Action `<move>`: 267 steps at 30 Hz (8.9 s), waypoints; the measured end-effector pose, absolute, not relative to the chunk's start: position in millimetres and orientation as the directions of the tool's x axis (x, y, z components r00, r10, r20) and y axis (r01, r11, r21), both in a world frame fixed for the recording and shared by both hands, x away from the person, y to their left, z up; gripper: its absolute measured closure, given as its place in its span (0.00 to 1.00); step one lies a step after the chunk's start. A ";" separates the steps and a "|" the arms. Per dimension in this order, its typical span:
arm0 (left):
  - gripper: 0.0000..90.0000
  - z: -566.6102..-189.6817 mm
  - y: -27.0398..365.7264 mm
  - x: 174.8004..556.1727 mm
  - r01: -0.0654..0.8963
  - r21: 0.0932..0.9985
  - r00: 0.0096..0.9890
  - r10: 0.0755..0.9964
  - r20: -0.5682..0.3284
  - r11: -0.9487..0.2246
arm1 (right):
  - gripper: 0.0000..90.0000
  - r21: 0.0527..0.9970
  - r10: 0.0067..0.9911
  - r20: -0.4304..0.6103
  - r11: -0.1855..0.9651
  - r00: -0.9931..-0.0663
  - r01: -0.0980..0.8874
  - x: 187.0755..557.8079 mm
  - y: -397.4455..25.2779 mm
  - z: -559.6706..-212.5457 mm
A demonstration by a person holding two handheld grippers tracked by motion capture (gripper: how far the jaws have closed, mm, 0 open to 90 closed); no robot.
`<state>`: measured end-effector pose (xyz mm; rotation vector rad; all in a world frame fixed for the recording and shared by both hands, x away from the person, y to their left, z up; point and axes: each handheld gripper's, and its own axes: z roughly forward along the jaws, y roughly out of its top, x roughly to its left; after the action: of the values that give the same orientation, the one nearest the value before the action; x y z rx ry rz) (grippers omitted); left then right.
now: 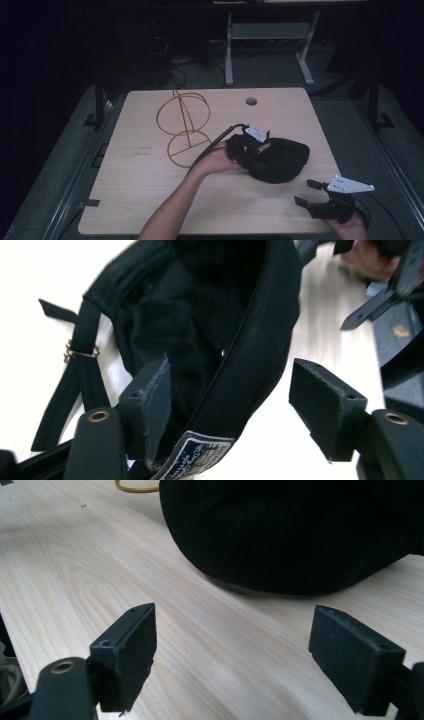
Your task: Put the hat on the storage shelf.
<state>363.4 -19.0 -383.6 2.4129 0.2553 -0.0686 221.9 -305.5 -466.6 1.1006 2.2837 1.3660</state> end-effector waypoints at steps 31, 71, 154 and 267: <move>0.89 -365.8 -28.0 346.5 0.119 0.732 0.992 0.044 -0.121 -0.670 | 0.16 0.862 0.724 0.184 0.206 -0.665 0.463 219.8 -303.4 -462.4; 0.90 -299.6 -43.4 327.8 0.084 0.811 0.990 -0.046 -0.135 -0.579 | 0.26 0.941 0.722 0.066 0.185 -0.689 0.283 231.4 -278.9 -415.9; 0.54 -332.1 74.4 304.5 0.161 0.795 0.982 0.178 -0.068 -0.584 | 0.98 0.933 0.685 0.036 0.238 -0.728 0.270 254.6 -315.7 -339.8; 0.38 -407.8 108.4 274.7 0.188 0.728 0.976 0.208 -0.064 -0.659 | 0.97 0.865 0.428 -0.096 0.482 -0.899 0.137 398.7 -67.7 -184.4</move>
<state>274.7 108.4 -407.8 2.3052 0.2757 0.0315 398.7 -67.7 -184.4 0.4787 2.4329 1.3797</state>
